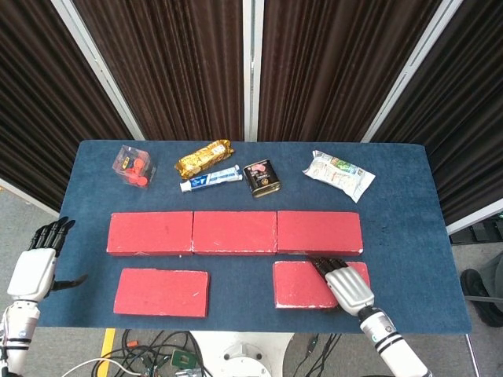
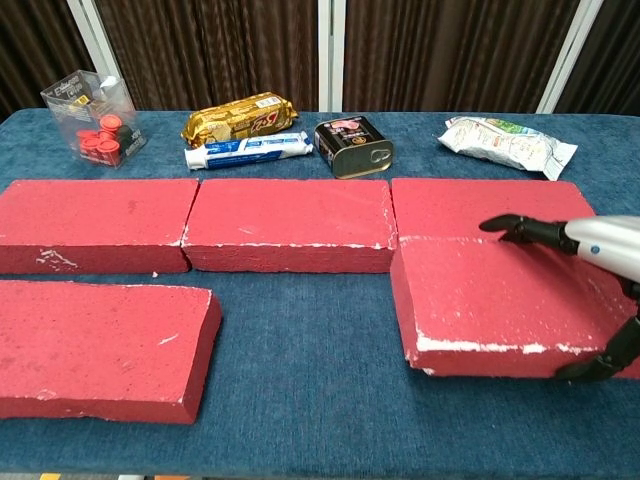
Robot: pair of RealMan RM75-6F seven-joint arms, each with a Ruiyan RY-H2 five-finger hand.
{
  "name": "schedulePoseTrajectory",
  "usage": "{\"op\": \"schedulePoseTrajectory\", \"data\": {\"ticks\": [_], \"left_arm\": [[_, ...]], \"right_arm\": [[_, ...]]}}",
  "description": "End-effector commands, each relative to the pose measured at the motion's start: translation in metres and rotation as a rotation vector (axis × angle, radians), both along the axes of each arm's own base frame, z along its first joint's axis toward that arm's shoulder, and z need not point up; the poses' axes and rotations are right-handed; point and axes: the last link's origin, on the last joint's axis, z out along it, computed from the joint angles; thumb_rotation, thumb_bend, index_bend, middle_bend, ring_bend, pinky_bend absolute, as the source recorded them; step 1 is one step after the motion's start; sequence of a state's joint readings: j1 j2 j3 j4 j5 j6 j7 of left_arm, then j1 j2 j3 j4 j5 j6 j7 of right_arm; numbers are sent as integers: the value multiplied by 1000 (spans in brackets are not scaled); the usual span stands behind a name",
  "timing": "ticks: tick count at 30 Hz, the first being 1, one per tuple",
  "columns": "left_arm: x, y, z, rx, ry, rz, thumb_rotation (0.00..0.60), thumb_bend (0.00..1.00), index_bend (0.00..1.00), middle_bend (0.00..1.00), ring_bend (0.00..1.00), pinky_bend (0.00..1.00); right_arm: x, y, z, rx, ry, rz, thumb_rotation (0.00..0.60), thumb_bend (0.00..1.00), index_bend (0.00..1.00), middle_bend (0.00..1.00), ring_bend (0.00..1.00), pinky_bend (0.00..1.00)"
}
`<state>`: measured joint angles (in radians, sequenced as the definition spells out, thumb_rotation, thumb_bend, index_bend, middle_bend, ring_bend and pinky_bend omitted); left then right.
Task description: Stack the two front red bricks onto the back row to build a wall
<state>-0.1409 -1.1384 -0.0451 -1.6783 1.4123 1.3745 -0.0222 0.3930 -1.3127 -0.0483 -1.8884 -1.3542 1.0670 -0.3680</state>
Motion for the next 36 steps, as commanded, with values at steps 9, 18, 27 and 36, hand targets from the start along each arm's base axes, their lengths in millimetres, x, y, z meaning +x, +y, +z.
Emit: {"op": "schedulePoseTrajectory", "data": {"ticks": [9,18,27,36], "left_arm": [[-2,0,3,-2,-2,9,600,65,64,0,0,17],[-4,2,1,-22,-3,19,600,65,64,0,0,17],[-7,3,3,-27,-18,33,600,65,64,0,0,17],[-10,3,3,-29,-25,41,600,65,64,0,0,17]], "right_arm": [[59,-59,25,-94,-41,118,600,61,0,141,109,282],[99,-107,9,-79,-22,117,600,62,0,142,109,256],[118,-140,-22,-36,36,99,600,62,0,139,109,247],[121,-148,-46,-7,58,41,600,63,0,141,109,235]]}}
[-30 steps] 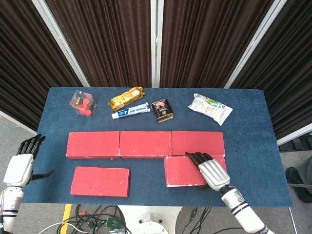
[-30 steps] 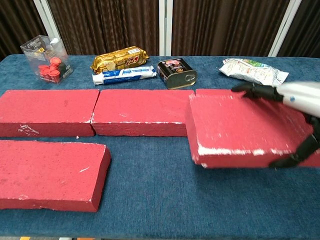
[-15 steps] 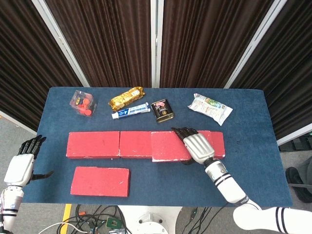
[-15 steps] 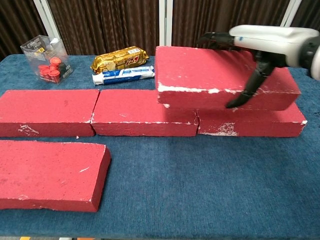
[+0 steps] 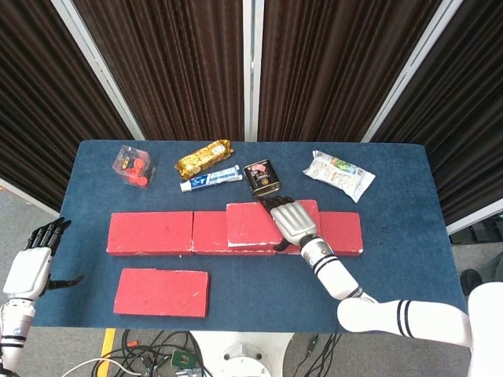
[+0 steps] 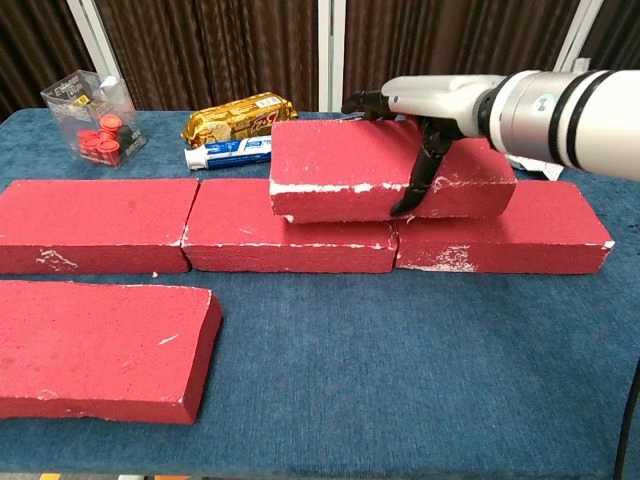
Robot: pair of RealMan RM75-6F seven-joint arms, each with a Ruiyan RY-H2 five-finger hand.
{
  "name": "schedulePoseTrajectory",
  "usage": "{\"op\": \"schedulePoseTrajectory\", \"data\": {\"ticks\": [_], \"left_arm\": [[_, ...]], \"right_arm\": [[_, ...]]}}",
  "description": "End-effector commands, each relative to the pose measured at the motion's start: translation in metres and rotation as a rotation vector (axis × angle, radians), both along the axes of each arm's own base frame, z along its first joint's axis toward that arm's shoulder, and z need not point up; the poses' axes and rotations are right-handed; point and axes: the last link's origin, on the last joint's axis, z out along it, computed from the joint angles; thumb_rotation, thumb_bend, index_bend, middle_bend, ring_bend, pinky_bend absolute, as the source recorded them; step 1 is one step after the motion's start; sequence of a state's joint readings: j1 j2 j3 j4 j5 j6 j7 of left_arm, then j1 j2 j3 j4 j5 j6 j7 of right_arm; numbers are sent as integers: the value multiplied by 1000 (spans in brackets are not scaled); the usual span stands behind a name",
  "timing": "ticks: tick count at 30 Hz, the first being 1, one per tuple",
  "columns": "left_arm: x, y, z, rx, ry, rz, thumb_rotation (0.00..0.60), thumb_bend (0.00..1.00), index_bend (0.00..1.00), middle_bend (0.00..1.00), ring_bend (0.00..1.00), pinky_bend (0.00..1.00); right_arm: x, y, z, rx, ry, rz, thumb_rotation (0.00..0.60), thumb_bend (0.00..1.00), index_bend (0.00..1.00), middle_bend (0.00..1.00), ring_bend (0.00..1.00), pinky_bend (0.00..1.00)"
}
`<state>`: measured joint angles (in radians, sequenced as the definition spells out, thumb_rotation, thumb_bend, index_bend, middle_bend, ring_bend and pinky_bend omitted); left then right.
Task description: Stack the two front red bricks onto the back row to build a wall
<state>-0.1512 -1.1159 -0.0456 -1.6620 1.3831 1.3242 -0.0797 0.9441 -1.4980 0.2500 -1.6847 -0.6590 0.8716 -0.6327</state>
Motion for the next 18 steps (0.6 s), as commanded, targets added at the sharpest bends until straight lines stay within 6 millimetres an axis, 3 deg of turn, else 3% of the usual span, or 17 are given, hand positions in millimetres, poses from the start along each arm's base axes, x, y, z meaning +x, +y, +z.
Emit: {"op": "schedulePoseTrajectory", "data": {"ticks": [1,18], "left_arm": [[-1,0,-1,-3,-3,1,600,65,64,0,0,17],[-4,1,2,4,-5,5,600,65,64,0,0,17]], "right_arm": [[0,0,-8,8,10,-16,600,63,0,141,109,235],[-5,4,-19,5,20,-58,600,66,0,142,109,223]]}}
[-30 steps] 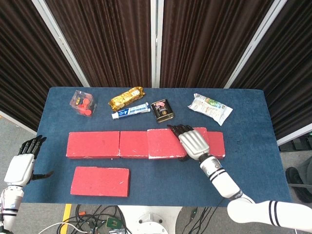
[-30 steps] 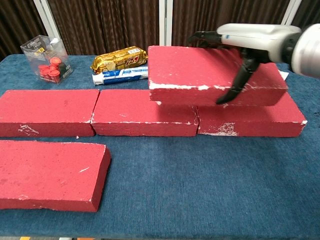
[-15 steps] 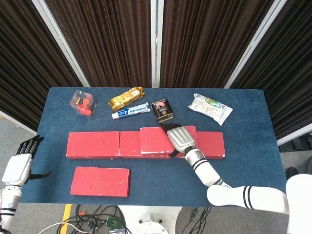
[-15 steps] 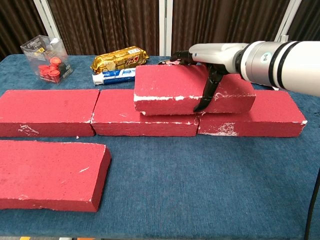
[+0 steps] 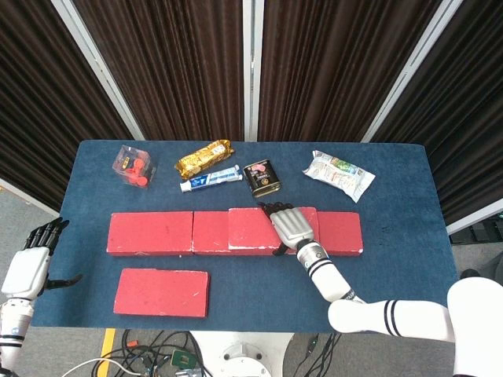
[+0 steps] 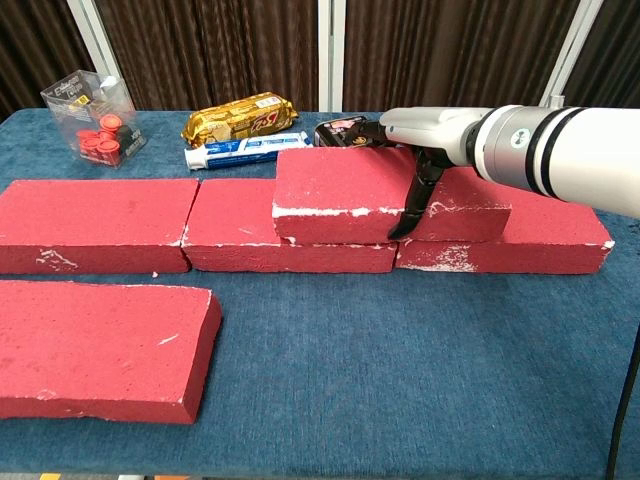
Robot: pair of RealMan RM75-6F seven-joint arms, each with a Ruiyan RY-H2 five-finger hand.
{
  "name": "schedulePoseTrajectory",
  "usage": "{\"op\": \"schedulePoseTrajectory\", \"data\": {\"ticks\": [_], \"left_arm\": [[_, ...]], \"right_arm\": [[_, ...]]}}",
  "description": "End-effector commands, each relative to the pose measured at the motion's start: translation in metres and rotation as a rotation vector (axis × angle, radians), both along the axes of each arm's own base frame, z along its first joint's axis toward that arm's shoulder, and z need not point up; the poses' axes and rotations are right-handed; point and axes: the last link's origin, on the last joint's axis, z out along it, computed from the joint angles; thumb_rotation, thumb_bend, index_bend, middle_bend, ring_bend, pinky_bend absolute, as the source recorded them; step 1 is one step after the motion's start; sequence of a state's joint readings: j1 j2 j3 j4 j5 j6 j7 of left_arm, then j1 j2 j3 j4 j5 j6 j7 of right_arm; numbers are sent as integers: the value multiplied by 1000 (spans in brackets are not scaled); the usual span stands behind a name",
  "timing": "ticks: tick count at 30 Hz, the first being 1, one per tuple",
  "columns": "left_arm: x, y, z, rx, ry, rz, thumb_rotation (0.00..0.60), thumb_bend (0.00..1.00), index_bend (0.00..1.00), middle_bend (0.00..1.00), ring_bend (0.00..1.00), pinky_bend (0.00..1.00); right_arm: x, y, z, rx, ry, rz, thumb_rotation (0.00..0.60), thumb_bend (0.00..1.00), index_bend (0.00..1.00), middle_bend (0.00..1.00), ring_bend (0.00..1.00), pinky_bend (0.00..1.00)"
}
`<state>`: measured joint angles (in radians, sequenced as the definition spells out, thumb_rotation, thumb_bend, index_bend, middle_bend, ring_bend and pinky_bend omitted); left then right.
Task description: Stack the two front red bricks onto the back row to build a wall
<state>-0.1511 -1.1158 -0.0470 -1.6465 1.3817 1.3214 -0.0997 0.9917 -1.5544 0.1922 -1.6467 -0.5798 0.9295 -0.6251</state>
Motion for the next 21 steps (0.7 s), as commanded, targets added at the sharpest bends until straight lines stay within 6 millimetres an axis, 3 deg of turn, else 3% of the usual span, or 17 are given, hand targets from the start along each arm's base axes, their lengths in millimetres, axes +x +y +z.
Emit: {"op": "schedulePoseTrajectory", "data": {"ticks": [1,21], "left_arm": [[0,0,0,0,-1,1,600,65,64,0,0,17],[-2,1,0,-4,6,6,600,65,64,0,0,17]], "right_arm": [[1,0,-1,-7,-4,-5,600,66,0,142,109,223],[0,-2,-3,-16,-4,-26,600,69,0,143,109,222]]}}
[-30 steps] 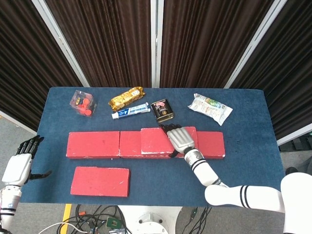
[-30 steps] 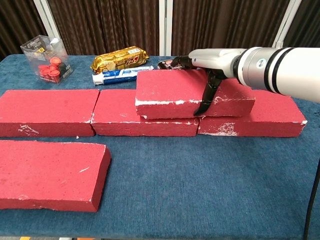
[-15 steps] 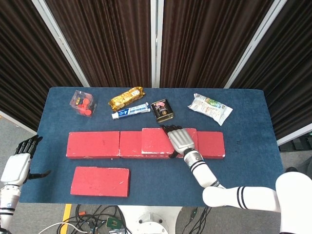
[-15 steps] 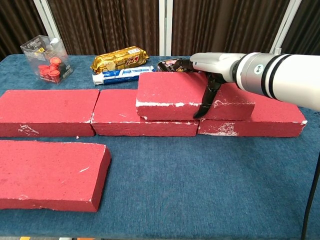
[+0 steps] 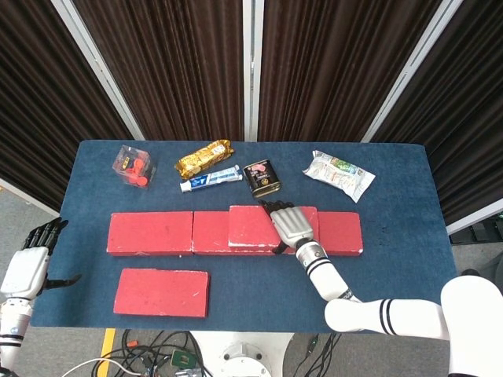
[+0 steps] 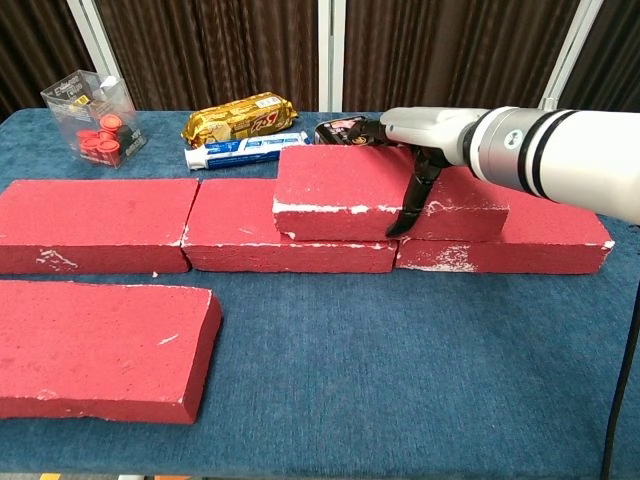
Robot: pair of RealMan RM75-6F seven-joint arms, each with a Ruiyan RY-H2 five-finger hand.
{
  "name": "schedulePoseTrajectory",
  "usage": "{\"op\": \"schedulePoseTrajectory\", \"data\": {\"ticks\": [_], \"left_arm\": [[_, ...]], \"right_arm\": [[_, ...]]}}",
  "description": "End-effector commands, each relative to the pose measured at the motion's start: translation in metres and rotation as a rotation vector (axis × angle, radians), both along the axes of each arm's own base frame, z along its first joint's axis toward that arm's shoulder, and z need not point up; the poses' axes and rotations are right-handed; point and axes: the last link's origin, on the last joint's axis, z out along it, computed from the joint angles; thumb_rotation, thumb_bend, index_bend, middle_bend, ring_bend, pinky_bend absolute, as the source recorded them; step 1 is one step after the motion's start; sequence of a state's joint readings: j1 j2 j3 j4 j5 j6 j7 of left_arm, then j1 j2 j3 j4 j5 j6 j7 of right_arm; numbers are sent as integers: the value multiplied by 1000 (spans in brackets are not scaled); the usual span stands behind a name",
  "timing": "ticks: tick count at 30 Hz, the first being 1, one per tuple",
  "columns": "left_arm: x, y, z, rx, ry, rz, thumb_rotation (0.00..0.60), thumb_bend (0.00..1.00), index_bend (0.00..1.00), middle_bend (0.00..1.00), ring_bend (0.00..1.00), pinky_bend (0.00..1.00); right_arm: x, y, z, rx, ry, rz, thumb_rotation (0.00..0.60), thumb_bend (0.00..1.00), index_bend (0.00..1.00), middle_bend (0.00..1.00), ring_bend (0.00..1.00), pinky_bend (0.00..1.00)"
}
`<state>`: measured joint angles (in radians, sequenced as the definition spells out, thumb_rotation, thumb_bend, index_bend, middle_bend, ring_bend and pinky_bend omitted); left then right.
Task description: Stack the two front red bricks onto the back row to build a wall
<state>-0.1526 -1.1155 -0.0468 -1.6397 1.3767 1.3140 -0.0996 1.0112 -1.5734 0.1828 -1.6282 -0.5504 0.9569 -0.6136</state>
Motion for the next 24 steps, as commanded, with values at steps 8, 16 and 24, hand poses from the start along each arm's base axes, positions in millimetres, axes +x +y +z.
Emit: {"op": "schedulePoseTrajectory", "data": {"ticks": [8,16,24], "left_arm": [[1,0,-1,-3,-1,-2,600,65,64,0,0,17],[0,0,-1,-3,-3,0,600,65,64,0,0,17],[-1,0,-1,-3,-3,3,600,65,64,0,0,17]], "right_arm": [[1,3,1,-7,-1,-1,600,69,0,146,109,221],[1,4,-1,-5,3,-1,600,69,0,146,109,221],[0,3,-4,-2,8,-4,600,69,0,146,109,220]]}}
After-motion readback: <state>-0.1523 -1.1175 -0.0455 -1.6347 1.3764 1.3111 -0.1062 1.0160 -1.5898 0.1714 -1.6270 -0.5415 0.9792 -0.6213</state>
